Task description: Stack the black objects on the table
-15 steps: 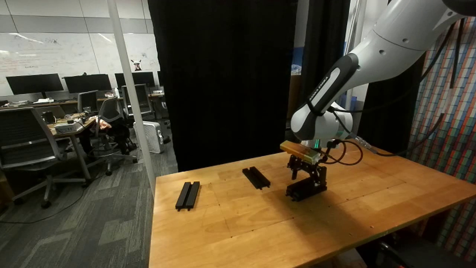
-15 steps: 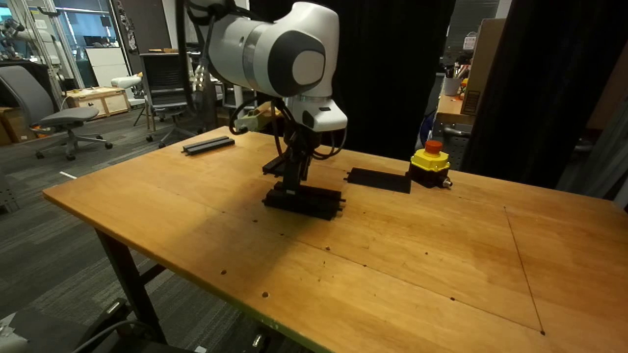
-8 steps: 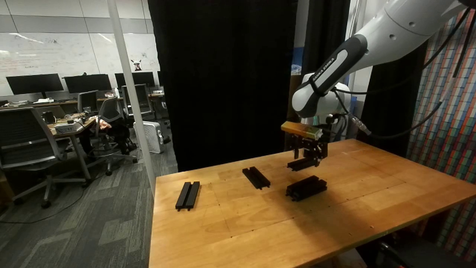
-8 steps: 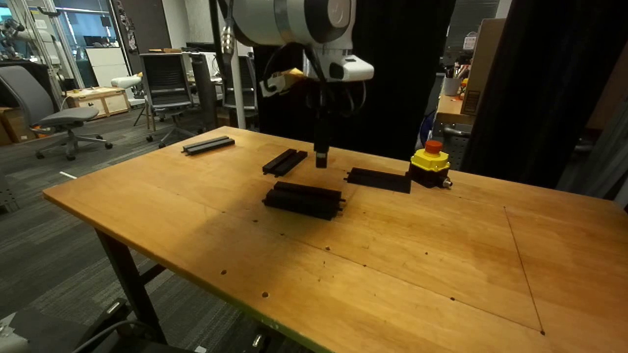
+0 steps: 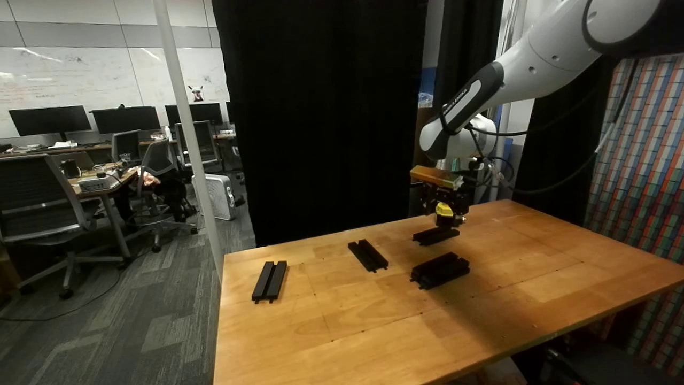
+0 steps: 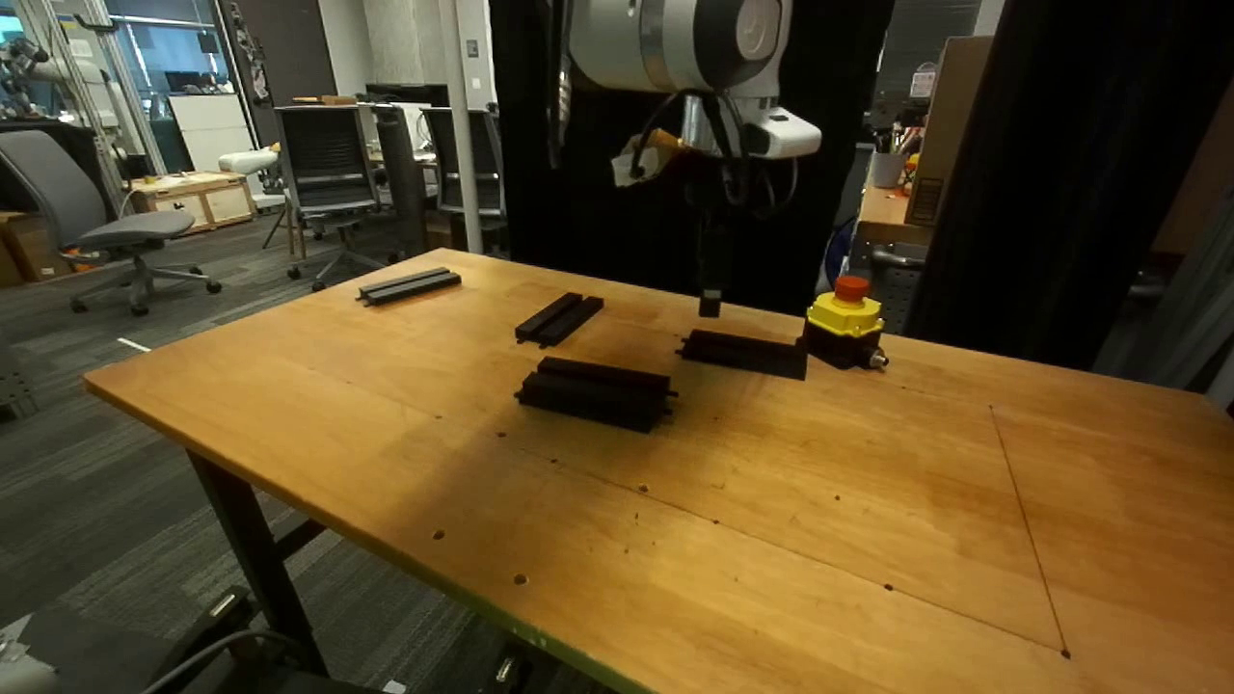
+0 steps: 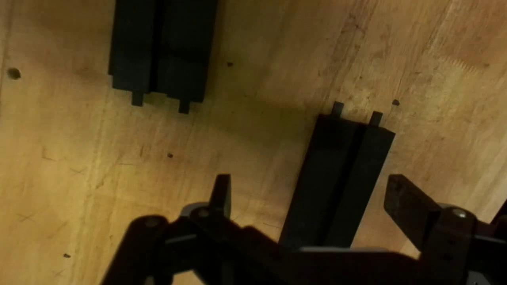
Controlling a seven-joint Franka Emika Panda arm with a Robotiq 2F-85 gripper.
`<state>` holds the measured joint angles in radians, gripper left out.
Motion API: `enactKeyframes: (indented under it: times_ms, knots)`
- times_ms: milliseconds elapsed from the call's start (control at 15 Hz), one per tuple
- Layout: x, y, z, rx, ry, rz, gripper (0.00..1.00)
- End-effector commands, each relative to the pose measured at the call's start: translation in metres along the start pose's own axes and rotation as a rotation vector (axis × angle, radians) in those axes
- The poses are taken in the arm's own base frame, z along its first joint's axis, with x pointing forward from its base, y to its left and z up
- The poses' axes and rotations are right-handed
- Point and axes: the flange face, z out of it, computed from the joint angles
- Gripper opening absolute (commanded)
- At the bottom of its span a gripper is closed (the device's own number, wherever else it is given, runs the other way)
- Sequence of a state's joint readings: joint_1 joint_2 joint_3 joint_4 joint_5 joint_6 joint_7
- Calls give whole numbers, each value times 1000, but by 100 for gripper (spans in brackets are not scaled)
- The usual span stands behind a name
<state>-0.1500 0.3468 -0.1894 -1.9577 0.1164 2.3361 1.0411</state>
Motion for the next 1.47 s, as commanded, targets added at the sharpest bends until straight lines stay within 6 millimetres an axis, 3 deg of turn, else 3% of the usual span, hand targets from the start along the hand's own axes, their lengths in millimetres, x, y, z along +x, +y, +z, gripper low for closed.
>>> enactKeyframes:
  times_ms: [0, 467, 1400]
  knots:
    - [31, -25, 23, 35, -40, 38, 100]
    - [51, -39, 62, 28, -76, 108, 100]
    - [70, -53, 94, 13, -70, 119, 100]
